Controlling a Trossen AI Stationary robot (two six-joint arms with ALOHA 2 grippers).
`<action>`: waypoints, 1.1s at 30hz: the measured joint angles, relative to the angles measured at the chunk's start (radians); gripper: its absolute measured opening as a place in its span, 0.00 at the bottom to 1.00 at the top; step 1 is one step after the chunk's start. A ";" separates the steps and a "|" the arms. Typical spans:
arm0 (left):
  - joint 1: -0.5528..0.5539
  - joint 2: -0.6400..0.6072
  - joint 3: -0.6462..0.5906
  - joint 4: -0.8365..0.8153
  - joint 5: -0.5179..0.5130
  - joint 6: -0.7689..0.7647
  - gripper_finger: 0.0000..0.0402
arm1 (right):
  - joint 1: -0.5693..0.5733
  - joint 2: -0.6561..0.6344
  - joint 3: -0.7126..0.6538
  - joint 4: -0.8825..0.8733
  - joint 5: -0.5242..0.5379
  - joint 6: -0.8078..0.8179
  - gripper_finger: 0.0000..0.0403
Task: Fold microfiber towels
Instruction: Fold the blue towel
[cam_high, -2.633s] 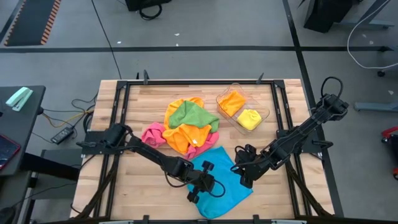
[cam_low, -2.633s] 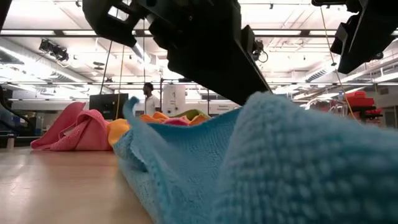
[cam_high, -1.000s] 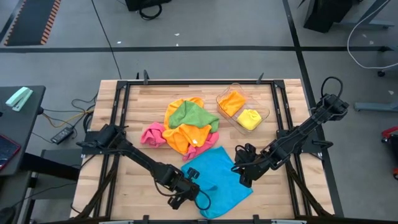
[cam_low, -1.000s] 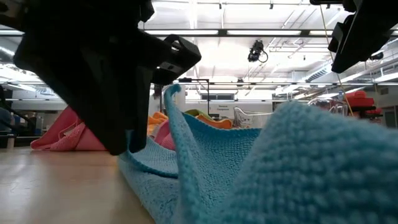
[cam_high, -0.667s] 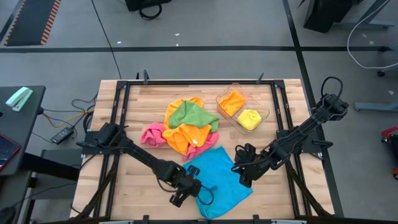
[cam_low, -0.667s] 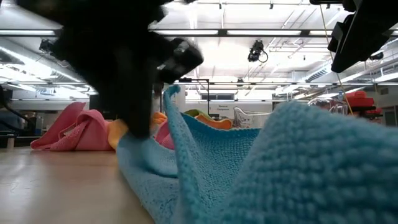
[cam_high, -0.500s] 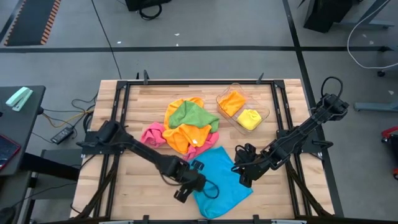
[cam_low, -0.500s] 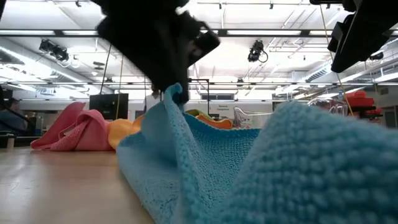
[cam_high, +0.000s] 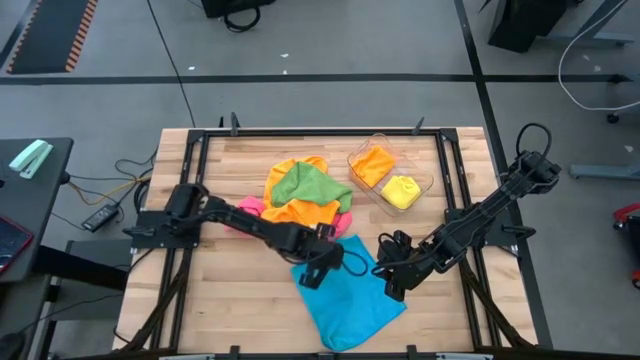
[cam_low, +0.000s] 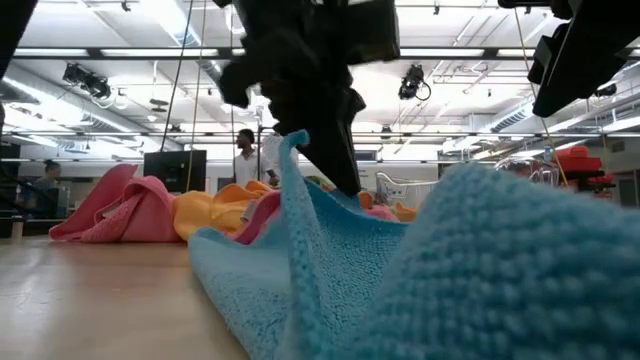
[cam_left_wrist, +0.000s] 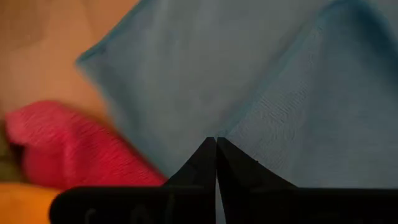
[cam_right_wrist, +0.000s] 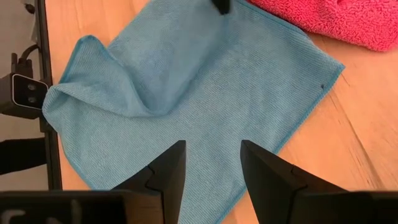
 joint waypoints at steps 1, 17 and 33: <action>0.011 0.010 0.001 0.021 -0.001 0.000 0.02 | 0.000 0.000 0.000 -0.001 0.000 0.004 0.40; 0.046 0.064 0.000 0.025 -0.001 0.002 0.02 | 0.000 0.001 0.000 -0.001 0.000 0.019 0.40; 0.050 0.066 0.000 -0.025 -0.034 0.011 0.07 | 0.000 0.001 0.000 -0.002 0.000 0.018 0.40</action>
